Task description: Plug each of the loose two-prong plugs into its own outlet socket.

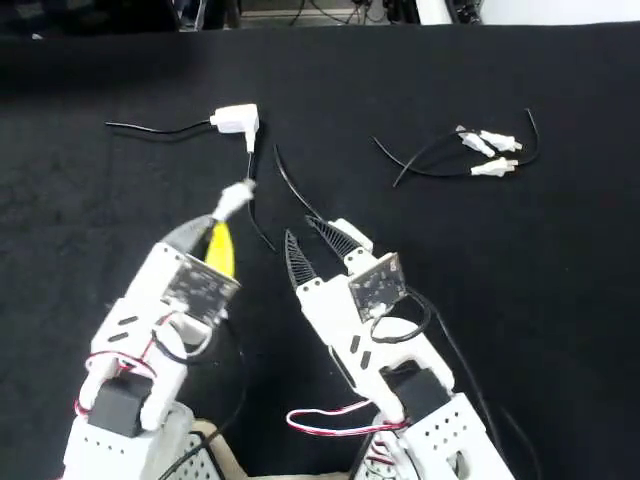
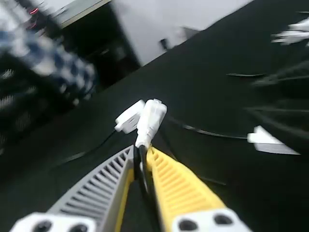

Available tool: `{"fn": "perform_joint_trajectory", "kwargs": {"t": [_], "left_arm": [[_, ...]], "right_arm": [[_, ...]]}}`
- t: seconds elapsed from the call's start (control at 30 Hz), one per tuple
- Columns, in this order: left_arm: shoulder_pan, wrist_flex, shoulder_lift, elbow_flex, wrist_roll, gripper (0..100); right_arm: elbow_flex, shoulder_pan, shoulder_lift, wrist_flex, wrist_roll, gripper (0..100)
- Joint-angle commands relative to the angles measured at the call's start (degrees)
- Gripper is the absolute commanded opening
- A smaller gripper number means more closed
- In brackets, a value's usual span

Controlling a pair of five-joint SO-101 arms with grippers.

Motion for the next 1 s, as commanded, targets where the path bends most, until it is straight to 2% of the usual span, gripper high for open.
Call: {"fn": "perform_joint_trajectory", "kwargs": {"t": [0.0, 0.13, 0.23, 0.4, 0.5, 0.73, 0.97], "left_arm": [[-2.1, 2.0, 2.4, -4.7, 3.3, 3], [-2.2, 3.9, 13.8, -12.2, 3.5, 3], [-2.1, 4.5, 26.9, -20.3, 3.5, 3], [-0.7, 10.4, 48.5, -36.1, 3.4, 3], [0.1, 15.9, 57.4, -45.8, 3.5, 3], [4.3, 30.7, 71.1, -68.4, 3.4, 3], [6.1, 46.0, 87.3, -88.4, 4.1, 3]], "right_arm": [[-0.1, 0.8, -0.6, 1.2, 2.9, 11.6], [-0.1, 4.5, -0.6, 1.8, 2.8, 11.6], [-0.1, 7.6, -0.6, 1.8, -1.1, 11.6], [-0.1, 9.1, -0.6, 3.0, -2.5, 11.6], [-0.1, 9.8, -0.6, 4.5, -2.4, 11.6], [-0.2, 19.8, -0.7, 7.3, -2.5, 11.6], [-0.3, 26.8, -0.9, 9.4, -2.5, 11.6]]}}
